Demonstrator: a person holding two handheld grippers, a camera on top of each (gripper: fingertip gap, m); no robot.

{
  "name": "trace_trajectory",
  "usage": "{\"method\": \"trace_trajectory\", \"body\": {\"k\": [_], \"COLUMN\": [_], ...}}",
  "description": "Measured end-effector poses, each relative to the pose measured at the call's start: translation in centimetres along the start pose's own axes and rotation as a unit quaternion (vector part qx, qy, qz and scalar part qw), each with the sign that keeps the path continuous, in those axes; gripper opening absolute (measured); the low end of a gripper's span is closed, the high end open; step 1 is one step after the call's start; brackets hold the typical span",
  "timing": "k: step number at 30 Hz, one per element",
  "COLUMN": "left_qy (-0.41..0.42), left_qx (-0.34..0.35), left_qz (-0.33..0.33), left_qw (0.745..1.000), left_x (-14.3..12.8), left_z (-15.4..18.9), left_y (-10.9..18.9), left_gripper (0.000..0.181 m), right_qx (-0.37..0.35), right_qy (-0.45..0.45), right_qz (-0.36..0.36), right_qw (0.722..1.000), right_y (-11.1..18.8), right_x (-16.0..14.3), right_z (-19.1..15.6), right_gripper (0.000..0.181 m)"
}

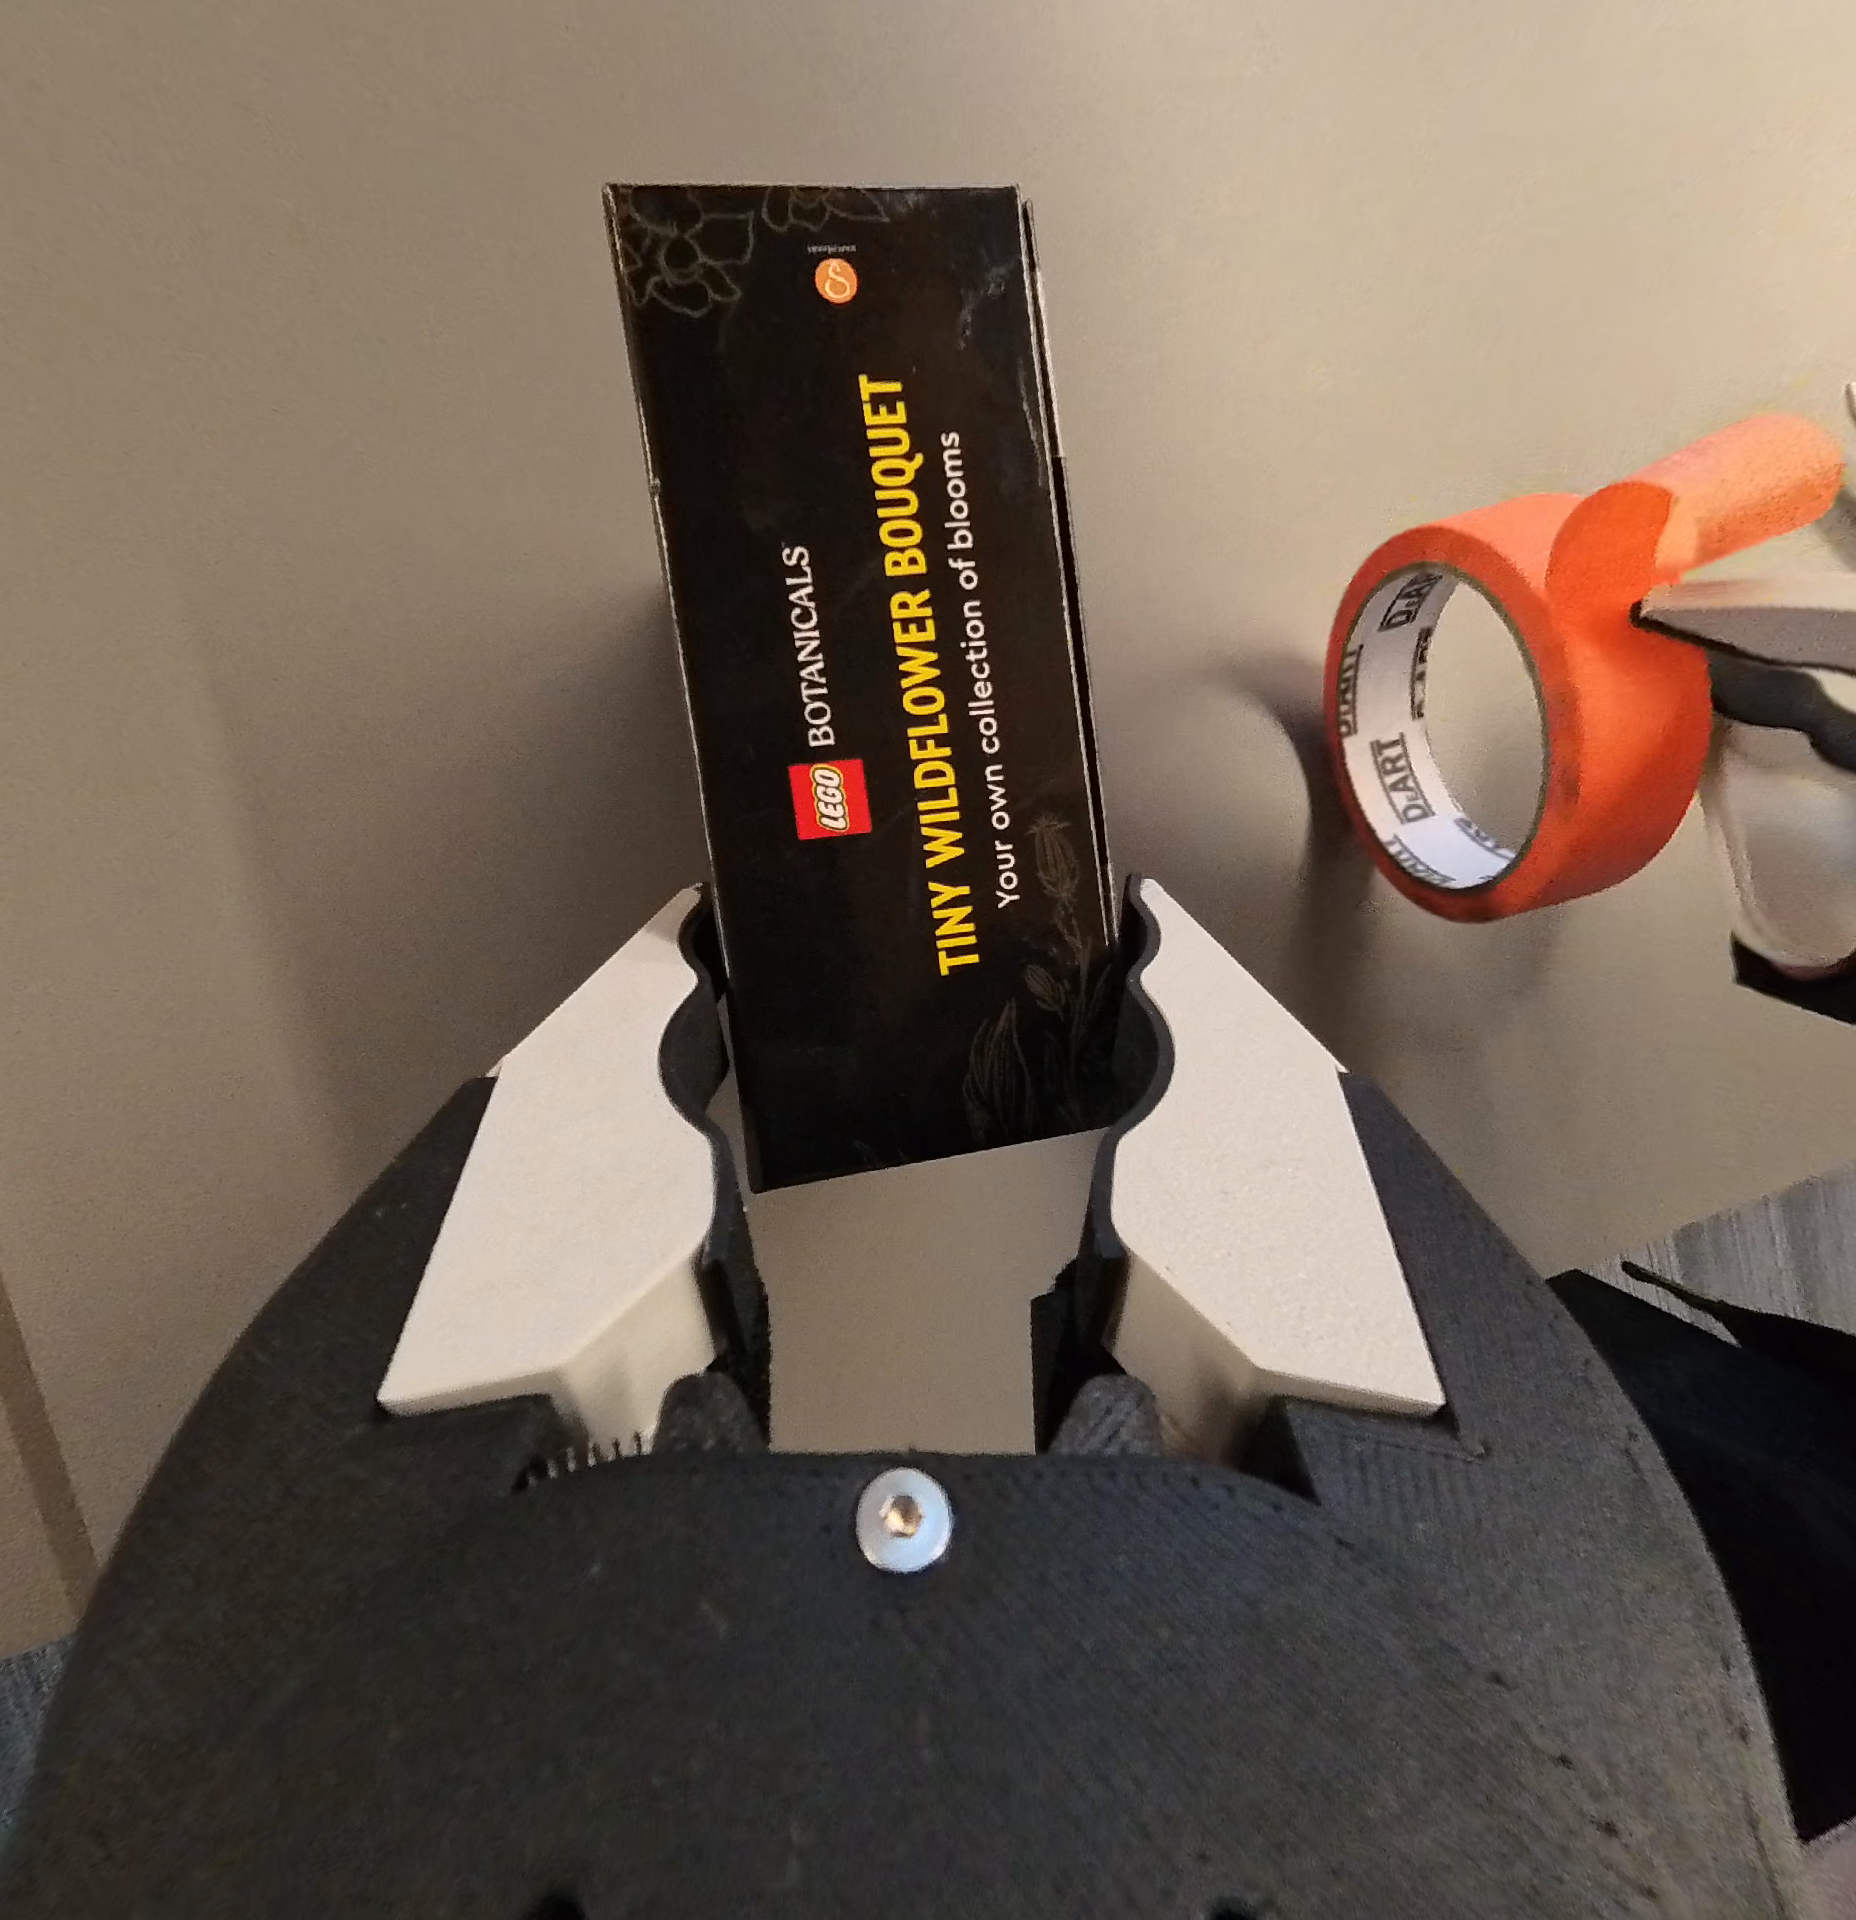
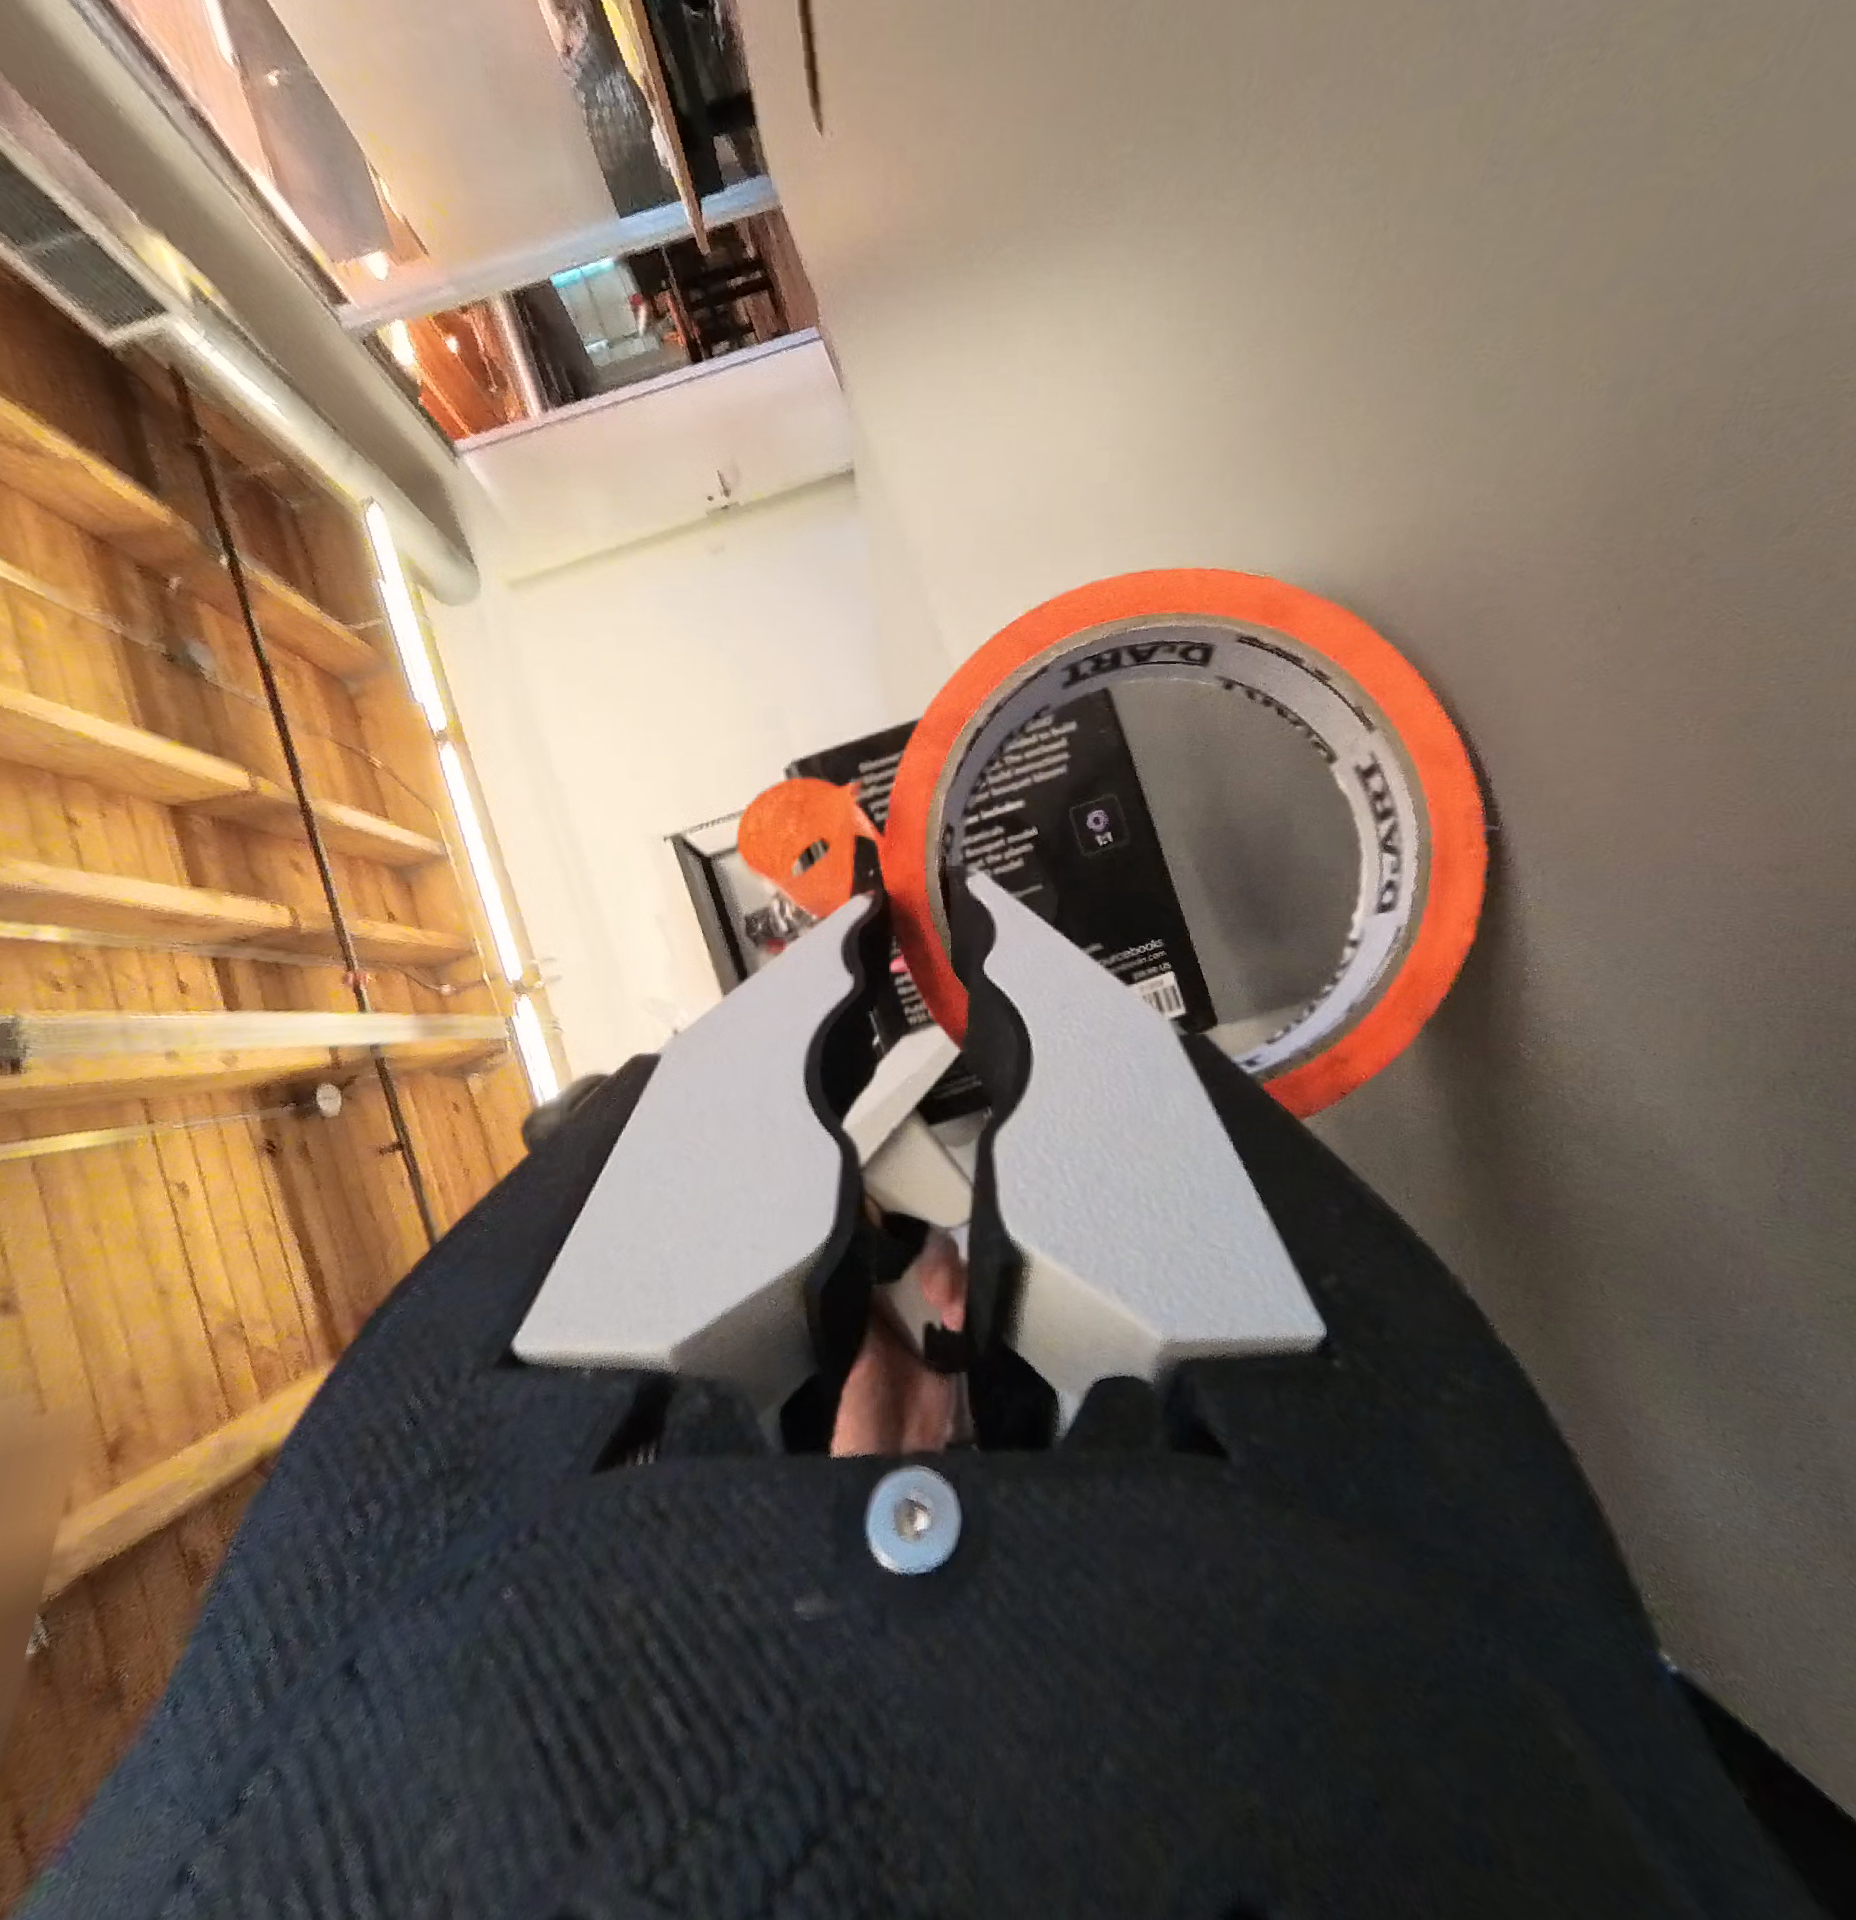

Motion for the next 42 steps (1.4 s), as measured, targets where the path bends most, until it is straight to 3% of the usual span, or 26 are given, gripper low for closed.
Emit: {"method": "trace_trajectory", "body": {"k": [5,15,26,36,42], "left_qy": [-0.001,-0.002,0.0,-0.001,-0.001], "left_qx": [-0.001,-0.001,0.001,0.001,0.001], "left_qz": [-0.001,-0.001,-0.001,-0.003,-0.003], "left_qw": [1.0,1.0,1.0,1.0,1.0], "left_x": [0.0,0.0,0.0,0.0,0.0], "left_z": [0.0,0.0,0.0,0.0,0.0], "left_y": [0.0,0.0,0.0,0.0,0.0], "left_gripper": [0.075,0.075,0.075,0.074,0.075], "right_qx": [-0.005,0.019,-0.036,-0.128,-0.131], "right_qy": [0.059,0.065,0.145,0.319,0.394], "right_qz": [-0.023,-0.042,-0.065,-0.103,-0.114], "right_qw": [0.998,0.997,0.987,0.933,0.902], "right_y": [0.1,1.3,2.7,4.0,3.9], "right_x": [-0.3,0.4,0.6,0.8,0.6], "right_z": [0.0,-0.1,-1.0,-2.2,-2.8], "right_gripper": [0.01,0.022,0.041,0.044,0.044]}}
Point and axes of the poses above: each gripper's, where its closed fingertips meet, y back along the fingers, x out of its top, z = x × y across the jaws, the point moved 5 cm from there along y, back along the fingers, and after that the axes turned 7 degrees about y, right-handed, at the moved point
